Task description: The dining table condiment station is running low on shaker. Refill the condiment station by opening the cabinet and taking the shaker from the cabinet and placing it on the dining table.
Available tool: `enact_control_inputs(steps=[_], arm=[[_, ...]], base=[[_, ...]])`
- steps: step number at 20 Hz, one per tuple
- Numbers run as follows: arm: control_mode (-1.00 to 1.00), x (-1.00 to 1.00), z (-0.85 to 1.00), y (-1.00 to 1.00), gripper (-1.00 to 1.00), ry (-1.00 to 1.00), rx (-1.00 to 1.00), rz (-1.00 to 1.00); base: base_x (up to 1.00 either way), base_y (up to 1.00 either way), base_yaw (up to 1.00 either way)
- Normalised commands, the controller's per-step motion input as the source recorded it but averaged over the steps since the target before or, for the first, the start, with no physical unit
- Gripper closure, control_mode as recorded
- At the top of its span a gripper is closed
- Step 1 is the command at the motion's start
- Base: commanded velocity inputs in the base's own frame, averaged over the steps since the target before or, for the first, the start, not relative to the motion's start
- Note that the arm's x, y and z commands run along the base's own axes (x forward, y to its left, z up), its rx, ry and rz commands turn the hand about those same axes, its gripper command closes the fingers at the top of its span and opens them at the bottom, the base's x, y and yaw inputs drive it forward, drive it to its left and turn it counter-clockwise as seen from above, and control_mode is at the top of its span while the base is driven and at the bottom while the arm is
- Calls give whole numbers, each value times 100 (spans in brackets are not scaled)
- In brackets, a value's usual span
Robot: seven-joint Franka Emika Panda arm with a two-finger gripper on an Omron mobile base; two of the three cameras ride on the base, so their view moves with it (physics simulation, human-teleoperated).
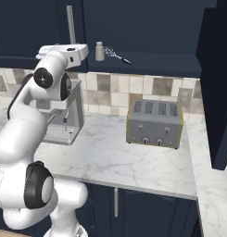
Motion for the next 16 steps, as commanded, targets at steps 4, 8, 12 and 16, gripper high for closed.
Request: enact_control_inputs(steps=[4, 8, 12, 16], arm=[[-100, 56, 0, 4, -100, 0, 0, 0], [-100, 50, 0, 8, -100, 0, 0, 0], [-100, 45, 0, 6, -100, 0, 0, 0], [-100, 51, 0, 9, -100, 0, 0, 0]], base=[[0, 0, 0], [0, 0, 0], [0, 0, 0], [0, 0, 0]])
